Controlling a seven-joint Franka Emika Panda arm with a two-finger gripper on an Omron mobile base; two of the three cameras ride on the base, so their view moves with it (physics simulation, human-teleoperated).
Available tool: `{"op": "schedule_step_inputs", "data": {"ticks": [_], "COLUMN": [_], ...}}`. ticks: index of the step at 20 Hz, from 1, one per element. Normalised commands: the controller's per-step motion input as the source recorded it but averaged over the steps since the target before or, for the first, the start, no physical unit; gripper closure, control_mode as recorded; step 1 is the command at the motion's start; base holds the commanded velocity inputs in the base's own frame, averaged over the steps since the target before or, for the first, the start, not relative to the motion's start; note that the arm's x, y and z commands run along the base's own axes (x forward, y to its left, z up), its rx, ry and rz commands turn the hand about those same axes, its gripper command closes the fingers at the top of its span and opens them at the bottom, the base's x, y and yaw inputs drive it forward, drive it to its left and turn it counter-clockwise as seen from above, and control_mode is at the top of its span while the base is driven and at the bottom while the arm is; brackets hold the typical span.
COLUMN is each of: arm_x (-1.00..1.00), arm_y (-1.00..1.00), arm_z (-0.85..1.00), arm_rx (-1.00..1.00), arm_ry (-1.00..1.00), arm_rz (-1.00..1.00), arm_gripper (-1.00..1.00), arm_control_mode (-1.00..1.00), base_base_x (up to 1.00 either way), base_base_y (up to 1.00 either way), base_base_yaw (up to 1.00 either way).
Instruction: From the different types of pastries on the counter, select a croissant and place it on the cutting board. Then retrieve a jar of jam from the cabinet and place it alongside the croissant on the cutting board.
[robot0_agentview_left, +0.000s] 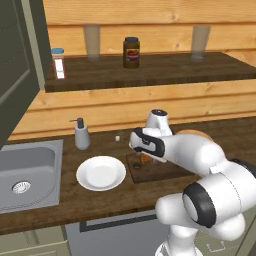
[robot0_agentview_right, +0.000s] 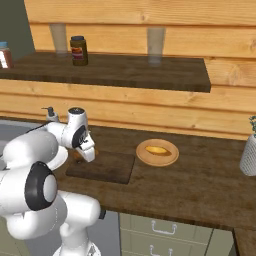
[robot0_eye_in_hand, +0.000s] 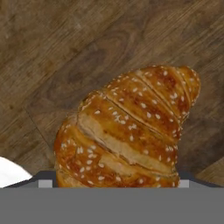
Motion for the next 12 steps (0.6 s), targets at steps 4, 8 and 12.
{"op": "schedule_step_inputs", "data": {"ticks": [4,8,12], "arm_x": [0.06,0.04,0.04], "arm_y": [-0.11,0.0,0.0], "arm_z": [-0.27,-0.14,-0.04], "arm_rx": [0.0,0.0,0.0], "arm_ry": [0.0,0.0,0.01], "arm_rz": [0.0,0.0,0.0], "arm_gripper": [1.0,1.0,-1.0], "arm_control_mode": [-1.0,-1.0,-1.0], "base_base_x": [0.0,0.0,0.0], "base_base_y": [0.0,0.0,0.0], "base_base_yaw": [0.0,0.0,0.0]}}
